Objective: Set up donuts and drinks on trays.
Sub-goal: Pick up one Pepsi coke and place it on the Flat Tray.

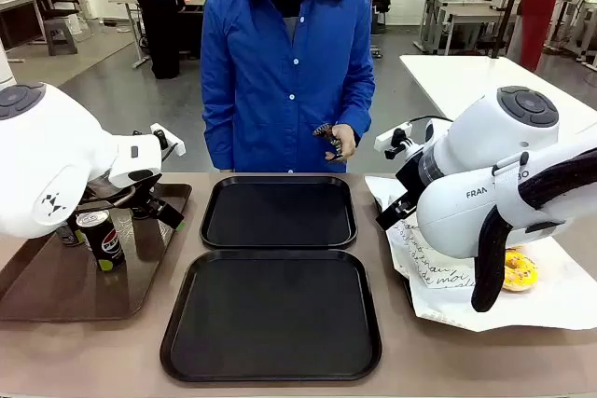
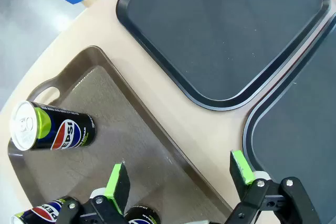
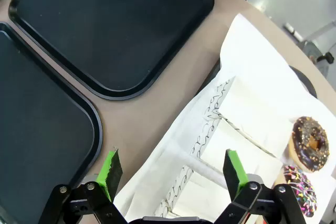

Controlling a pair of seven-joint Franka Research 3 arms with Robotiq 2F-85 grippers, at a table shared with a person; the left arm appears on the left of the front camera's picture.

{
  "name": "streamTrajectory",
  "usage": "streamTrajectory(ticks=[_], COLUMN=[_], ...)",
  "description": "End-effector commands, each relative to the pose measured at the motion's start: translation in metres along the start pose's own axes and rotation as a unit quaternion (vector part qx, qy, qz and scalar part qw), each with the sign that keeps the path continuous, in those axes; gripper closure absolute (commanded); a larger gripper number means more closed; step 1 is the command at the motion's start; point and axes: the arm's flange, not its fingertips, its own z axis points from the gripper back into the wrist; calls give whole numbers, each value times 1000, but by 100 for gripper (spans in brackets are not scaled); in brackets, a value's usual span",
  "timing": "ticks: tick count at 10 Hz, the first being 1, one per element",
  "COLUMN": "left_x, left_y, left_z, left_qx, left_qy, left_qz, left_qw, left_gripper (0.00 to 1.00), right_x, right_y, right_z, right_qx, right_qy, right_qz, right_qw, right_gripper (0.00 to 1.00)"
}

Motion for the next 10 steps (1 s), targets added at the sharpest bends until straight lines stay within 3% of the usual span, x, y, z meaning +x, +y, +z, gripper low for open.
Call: streamTrajectory(ticks=[1, 10], left_x=[0, 0], left_y=[0, 0], left_z=[0, 0], left_qx=[0, 0], left_qy=[0, 0], left_qz=[0, 0], left_qw=[1000, 1000], left_gripper=[0, 0], right_x=[0, 0], right_y=[0, 0], right_z=[0, 0], right_qx=[0, 0], right_qy=[0, 0], right_qz=[0, 0], right_qw=[1000, 1000], right_gripper=[0, 0])
